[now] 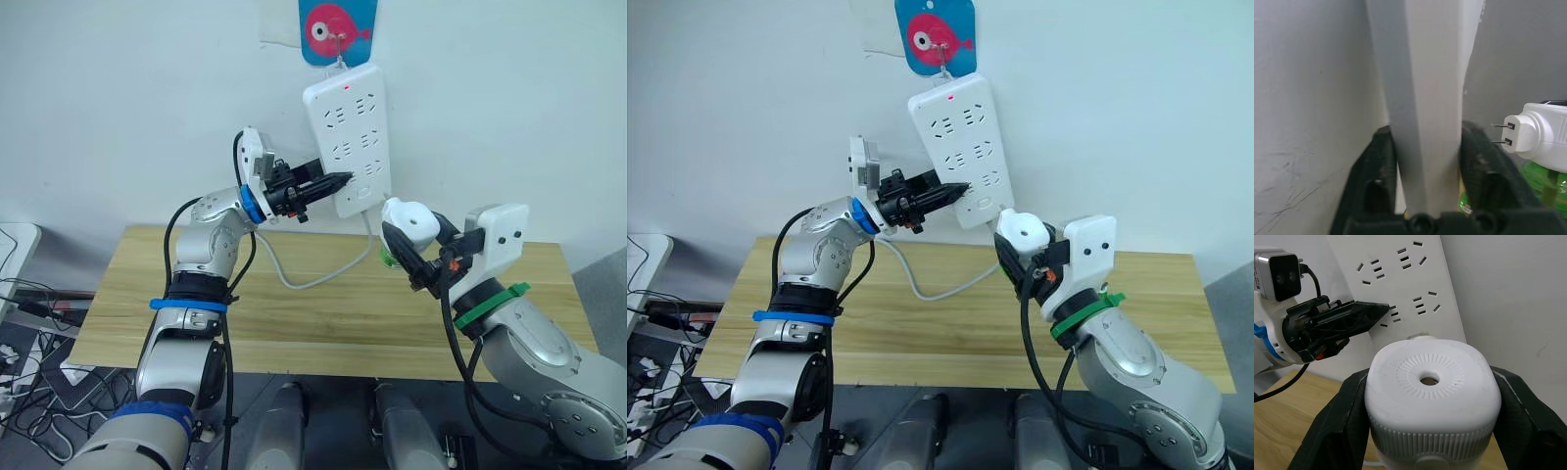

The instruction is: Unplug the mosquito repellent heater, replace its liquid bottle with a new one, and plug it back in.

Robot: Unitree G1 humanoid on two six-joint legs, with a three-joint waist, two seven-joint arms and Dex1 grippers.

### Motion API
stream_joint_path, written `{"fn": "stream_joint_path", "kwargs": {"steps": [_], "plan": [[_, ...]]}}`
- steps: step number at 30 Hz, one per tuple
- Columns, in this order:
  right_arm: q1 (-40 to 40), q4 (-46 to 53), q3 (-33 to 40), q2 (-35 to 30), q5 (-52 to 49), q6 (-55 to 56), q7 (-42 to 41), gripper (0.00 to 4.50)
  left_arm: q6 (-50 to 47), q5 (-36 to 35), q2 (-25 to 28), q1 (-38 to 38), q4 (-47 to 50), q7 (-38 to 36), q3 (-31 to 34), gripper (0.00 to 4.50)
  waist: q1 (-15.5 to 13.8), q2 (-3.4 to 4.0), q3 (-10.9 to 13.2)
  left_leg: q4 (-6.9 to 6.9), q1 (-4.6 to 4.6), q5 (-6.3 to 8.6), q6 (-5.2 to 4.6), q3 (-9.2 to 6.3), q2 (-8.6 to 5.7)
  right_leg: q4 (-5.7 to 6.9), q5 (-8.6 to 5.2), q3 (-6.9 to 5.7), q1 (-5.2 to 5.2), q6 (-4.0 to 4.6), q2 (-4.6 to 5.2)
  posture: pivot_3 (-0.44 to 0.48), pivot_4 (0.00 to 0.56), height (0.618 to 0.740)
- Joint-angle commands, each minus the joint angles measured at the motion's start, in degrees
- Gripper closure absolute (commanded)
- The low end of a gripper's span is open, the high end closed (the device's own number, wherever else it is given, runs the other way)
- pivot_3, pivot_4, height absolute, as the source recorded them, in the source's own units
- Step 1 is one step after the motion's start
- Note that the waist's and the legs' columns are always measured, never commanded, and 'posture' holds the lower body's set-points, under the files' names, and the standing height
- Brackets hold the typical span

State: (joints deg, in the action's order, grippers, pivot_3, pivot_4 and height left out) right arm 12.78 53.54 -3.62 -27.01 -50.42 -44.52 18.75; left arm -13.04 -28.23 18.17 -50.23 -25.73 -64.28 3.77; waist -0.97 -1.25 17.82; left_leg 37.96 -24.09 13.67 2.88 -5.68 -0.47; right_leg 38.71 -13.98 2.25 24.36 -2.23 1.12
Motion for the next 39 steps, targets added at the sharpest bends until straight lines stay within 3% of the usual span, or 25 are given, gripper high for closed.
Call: {"fn": "stream_joint_path", "kwargs": {"steps": [1,12,39], "plan": [[2.9,0.3,-0.9,0.6,2.6,-0.4,-1.6,1.57,-0.3,-0.8,0.0,-0.1,2.8,0.1,0.7,3.20,0.0,0.00,0.0,0.00,0.00,0.00,0.00,0.00,0.00,0.01,0.00,0.00,0.01,0.00,0.00,0.141,0.251,0.740],[15.3,-4.8,-1.9,4.6,5.8,-8.6,-1.6,1.57,0.7,0.7,-0.1,1.0,3.6,-0.8,-0.6,3.20,-0.2,-0.01,0.0,-0.02,-0.02,-0.02,0.04,0.02,0.01,-0.01,-0.01,0.01,0.06,0.02,0.01,0.143,0.238,0.740],[17.7,-6.0,-0.4,9.6,15.1,-14.7,-6.6,1.57,1.9,1.9,-0.4,1.3,3.6,-1.5,-0.7,3.20,-0.2,-0.01,0.0,-0.03,-0.02,0.00,0.00,0.04,0.01,0.02,-0.01,0.01,0.09,0.02,0.01,0.145,0.252,0.740]]}}
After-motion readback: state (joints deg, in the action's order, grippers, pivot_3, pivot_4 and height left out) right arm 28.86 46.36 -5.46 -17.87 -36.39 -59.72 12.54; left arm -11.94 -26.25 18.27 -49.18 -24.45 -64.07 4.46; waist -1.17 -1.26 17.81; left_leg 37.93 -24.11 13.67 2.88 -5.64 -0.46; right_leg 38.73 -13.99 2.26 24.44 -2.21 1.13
